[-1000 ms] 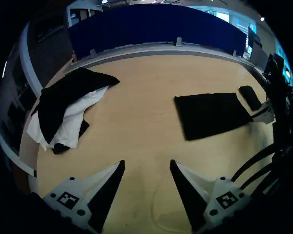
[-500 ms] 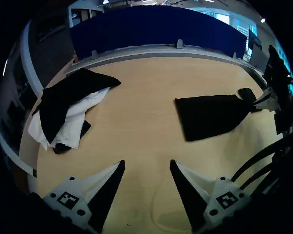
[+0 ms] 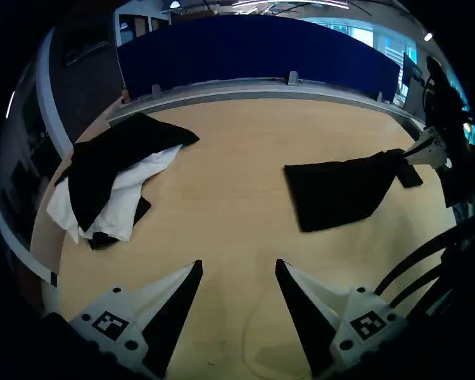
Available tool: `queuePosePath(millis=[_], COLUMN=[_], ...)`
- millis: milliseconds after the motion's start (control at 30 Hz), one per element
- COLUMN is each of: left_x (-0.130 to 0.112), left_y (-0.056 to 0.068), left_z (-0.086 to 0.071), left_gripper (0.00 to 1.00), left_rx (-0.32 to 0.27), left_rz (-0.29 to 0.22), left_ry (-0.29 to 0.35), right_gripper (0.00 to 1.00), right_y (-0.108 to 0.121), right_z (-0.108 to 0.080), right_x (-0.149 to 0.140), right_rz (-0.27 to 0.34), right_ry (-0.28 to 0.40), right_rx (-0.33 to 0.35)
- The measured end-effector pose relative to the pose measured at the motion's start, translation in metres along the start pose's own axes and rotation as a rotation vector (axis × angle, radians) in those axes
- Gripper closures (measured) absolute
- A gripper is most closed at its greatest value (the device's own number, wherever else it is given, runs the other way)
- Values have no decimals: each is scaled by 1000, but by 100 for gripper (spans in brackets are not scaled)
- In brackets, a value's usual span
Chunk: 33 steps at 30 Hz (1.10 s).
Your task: Fold towel
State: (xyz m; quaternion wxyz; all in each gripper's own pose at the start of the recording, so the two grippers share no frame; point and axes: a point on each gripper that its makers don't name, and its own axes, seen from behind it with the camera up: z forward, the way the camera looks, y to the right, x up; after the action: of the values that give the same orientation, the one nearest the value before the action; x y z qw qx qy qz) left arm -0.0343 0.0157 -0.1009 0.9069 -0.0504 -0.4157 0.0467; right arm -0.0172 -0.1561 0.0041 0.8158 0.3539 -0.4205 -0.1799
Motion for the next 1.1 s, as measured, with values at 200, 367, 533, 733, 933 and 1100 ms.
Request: queuePosePath(millis=[200,367,533,733,933,1100], left_x=[0,0,-1,-4,-11,-16], left_y=[-2,-2,-3,-6,-10,-14], left_z=[-3,-7,-11,-15,-16,-16], left_gripper=[15,15,15,15,15,15], left_rx=[-3,-8,-7,-5,0,7], left_rz=[-6,-15,-25,-48,-71,-92], left_ry=[8,15,21,26,25,20], right_gripper=[95,95,96,95,95,96], right_y=[-13,-32,-57,-93,-130,-154], right_z=[5,17,36,66,101,123], right_x=[14,31,50,70,74,65], right_rz=[-25,-70,-122,-182,-215,-228], right_ry=[2,1,-3,-15,-43,-76], right_rx=[17,44,82,139,204,247])
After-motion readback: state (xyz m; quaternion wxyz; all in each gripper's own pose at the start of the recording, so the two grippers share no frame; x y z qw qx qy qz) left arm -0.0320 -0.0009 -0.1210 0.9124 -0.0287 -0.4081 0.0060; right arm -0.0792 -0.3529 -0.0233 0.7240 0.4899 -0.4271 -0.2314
